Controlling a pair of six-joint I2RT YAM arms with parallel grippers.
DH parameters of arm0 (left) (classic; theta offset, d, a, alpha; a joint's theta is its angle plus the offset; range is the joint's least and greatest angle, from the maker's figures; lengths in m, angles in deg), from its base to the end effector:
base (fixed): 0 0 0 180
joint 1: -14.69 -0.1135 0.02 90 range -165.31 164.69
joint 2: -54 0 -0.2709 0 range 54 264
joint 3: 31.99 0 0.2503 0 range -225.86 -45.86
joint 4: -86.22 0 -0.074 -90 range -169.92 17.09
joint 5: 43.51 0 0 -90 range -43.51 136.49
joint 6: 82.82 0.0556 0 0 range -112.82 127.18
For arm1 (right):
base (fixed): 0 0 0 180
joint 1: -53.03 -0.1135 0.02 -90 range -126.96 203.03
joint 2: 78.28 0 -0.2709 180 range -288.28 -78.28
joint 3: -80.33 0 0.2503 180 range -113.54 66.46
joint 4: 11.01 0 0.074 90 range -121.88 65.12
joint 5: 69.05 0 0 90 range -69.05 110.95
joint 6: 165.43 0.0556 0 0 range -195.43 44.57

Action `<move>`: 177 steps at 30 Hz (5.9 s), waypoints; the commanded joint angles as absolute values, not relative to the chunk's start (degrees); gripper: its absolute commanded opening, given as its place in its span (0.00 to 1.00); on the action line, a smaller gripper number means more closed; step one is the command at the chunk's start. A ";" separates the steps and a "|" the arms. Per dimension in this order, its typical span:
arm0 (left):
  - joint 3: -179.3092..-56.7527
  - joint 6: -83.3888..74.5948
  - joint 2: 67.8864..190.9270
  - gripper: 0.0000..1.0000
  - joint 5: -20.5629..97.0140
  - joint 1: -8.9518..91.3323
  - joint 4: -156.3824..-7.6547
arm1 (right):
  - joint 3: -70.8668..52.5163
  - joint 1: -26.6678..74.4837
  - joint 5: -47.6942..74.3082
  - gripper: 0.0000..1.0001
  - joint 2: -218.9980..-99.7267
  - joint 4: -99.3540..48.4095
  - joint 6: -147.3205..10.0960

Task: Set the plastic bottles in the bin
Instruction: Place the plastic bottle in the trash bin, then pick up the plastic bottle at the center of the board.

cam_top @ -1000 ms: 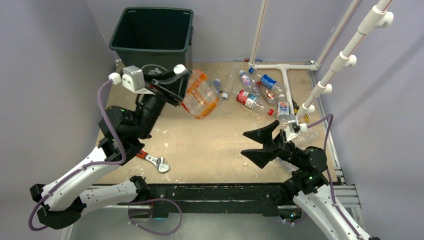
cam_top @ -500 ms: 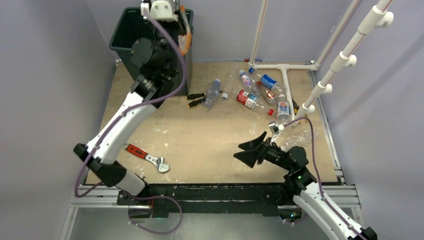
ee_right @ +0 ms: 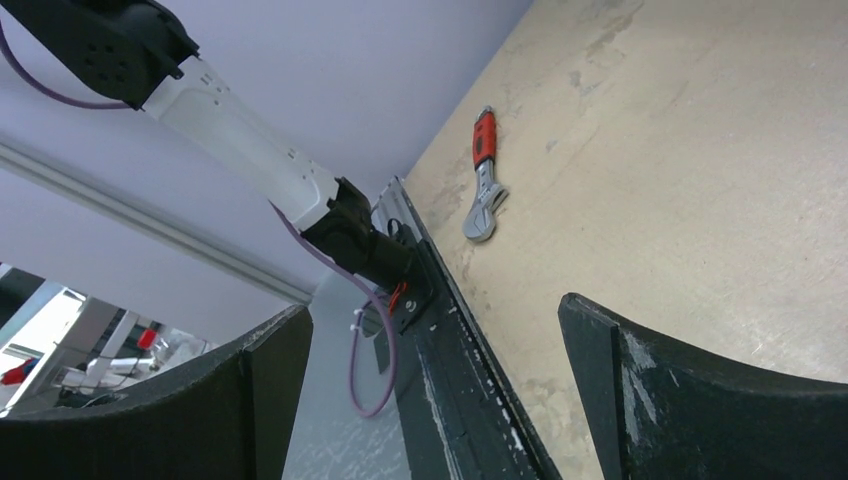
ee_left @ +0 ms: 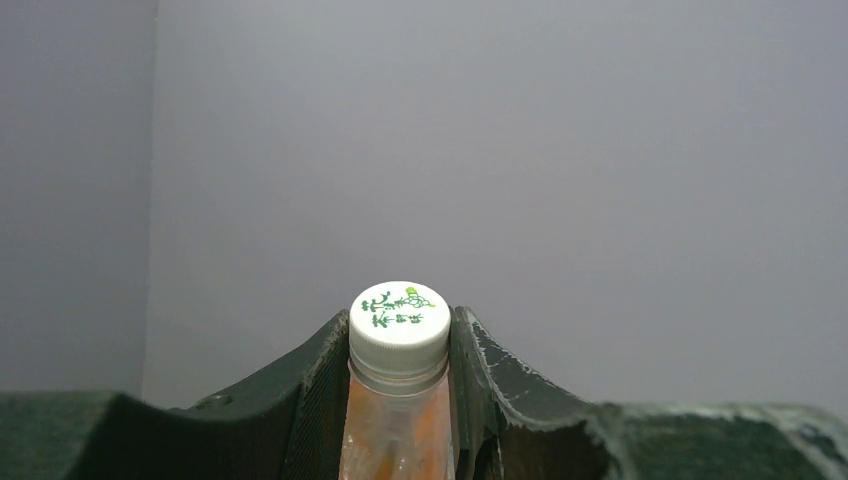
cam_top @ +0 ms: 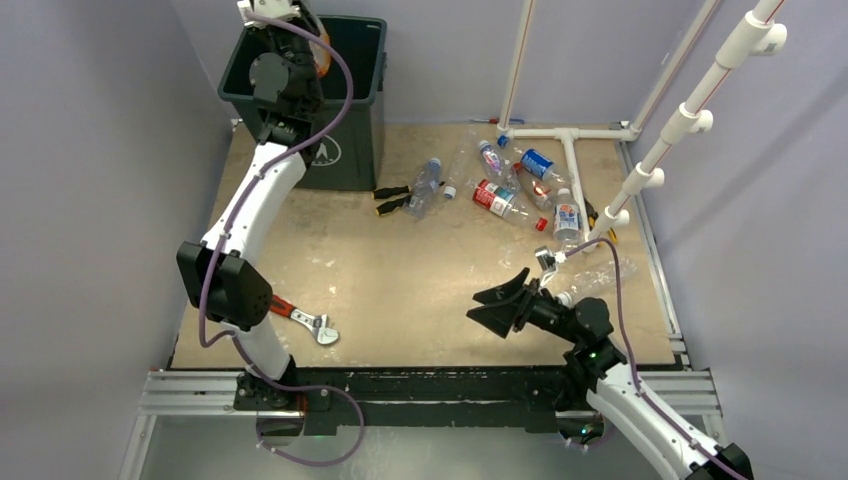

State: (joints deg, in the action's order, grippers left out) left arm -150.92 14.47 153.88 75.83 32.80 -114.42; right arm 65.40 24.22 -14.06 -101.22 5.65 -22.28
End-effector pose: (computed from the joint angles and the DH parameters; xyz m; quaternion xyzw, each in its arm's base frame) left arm 0.3861 -0.0976 0.5403 -0.1332 0.4515 0.0246 0.8819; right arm 0.1043 0.0938 0.2022 -0.0920 0.6557 0.6223 0.4175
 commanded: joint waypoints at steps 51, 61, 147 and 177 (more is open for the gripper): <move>-96.18 -20.83 99.16 0.99 59.20 38.57 -50.96 | 39.17 18.38 27.00 0.99 -136.47 -7.09 -42.81; -88.14 -25.48 94.56 0.99 58.07 38.51 -53.91 | 22.28 12.53 52.40 0.99 -152.22 -22.72 -39.40; -64.36 -44.38 90.11 0.96 37.75 38.68 -78.36 | 1.71 28.72 41.53 0.99 -185.01 -14.54 -61.08; -67.88 -43.37 87.09 0.96 38.68 38.68 -72.15 | 9.48 27.11 30.20 0.83 -179.53 -16.90 -52.91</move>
